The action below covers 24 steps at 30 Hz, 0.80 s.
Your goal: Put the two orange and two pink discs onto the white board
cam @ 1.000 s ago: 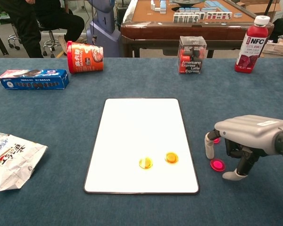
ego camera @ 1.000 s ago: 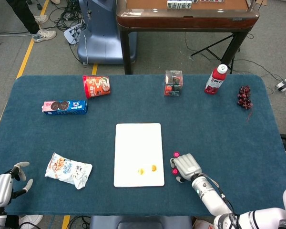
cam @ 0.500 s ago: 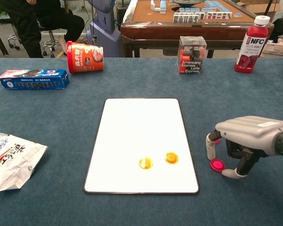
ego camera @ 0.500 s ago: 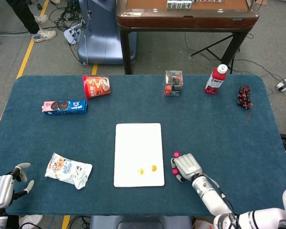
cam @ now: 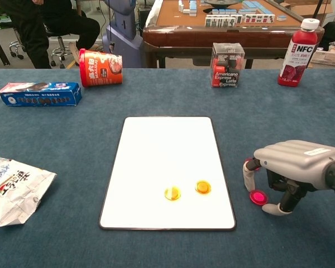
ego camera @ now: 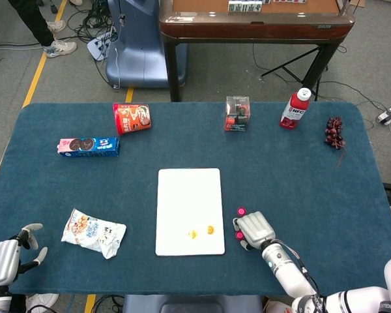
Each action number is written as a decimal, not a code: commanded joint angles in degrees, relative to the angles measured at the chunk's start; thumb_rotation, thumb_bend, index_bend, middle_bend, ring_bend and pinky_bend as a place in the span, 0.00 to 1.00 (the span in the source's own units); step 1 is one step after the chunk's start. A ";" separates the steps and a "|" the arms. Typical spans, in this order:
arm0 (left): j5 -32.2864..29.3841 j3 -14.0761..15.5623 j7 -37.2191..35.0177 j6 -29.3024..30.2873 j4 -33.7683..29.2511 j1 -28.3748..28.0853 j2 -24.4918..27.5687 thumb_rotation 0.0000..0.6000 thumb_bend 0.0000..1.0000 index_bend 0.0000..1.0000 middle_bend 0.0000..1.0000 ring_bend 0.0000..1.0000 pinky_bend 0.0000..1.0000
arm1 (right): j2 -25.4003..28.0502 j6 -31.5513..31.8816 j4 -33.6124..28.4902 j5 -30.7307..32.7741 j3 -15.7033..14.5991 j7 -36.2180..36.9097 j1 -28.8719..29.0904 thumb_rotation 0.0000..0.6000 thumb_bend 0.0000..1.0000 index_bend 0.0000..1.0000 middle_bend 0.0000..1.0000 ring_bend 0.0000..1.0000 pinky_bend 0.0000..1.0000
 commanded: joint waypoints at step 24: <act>0.07 -0.47 0.02 -0.29 -0.05 -0.46 0.31 1.00 0.31 0.39 0.62 0.56 0.75 | 3.98 -0.25 -2.63 1.05 8.62 0.92 3.10 1.00 0.26 0.51 1.00 1.00 1.00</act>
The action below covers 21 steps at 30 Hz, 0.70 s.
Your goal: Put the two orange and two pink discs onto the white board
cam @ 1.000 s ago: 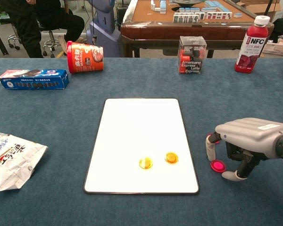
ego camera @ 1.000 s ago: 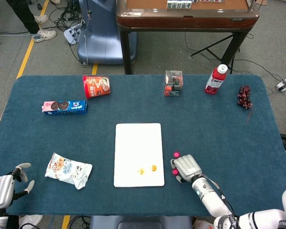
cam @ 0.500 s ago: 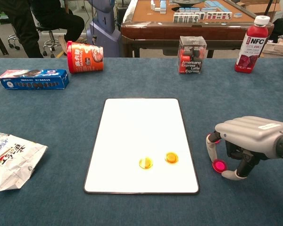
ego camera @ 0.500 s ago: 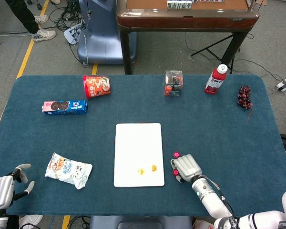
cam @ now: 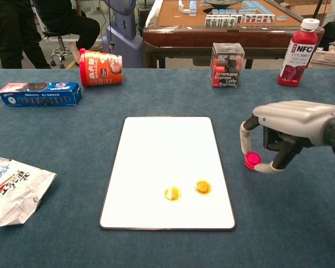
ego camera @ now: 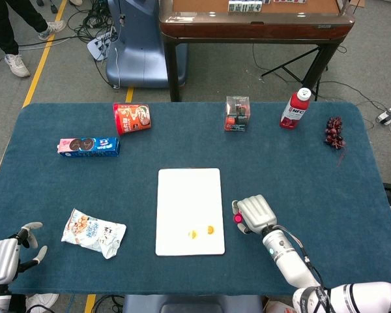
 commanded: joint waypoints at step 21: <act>0.55 0.37 -0.38 0.25 -0.07 0.06 0.46 1.00 0.31 0.39 0.62 0.56 0.75 | -9.13 -8.77 15.26 22.10 12.96 -4.11 17.69 1.00 0.28 0.52 1.00 1.00 1.00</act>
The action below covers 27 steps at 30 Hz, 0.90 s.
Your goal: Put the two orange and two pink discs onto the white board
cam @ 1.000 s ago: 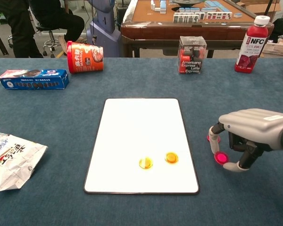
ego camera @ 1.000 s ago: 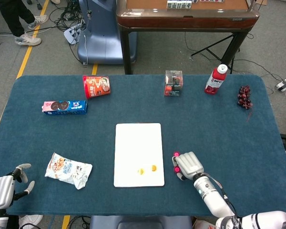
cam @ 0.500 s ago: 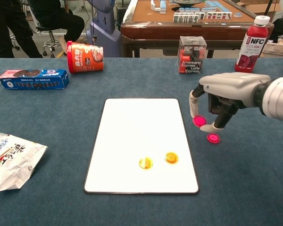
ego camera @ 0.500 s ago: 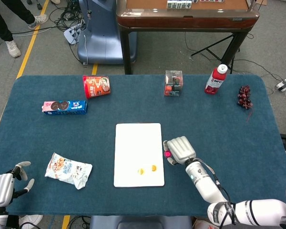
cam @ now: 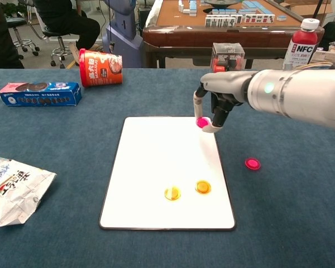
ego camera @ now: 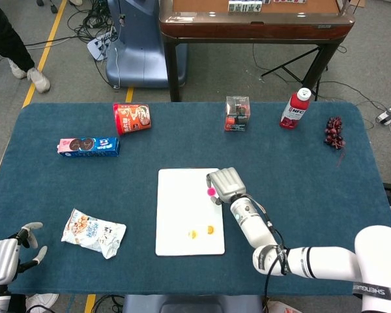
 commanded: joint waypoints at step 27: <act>-0.21 0.59 -1.07 -0.20 1.32 0.61 -0.37 1.00 0.31 0.39 0.62 0.56 0.75 | -4.98 -1.14 7.59 5.20 -0.89 2.77 5.42 1.00 0.09 0.36 1.00 1.00 1.00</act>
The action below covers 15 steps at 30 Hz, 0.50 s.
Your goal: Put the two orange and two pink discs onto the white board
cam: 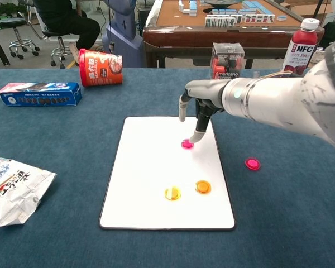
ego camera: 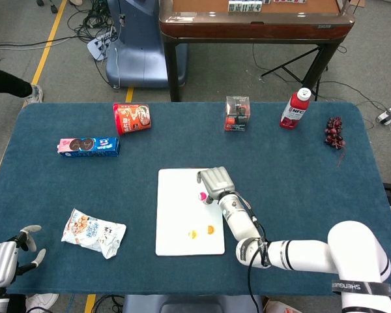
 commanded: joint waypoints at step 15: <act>0.12 -0.54 0.79 -0.18 -0.86 -0.57 -0.06 1.00 0.31 0.39 0.62 0.56 0.75 | 11.30 7.21 -13.70 -10.53 -9.88 3.50 -9.63 1.00 0.11 0.36 1.00 1.00 1.00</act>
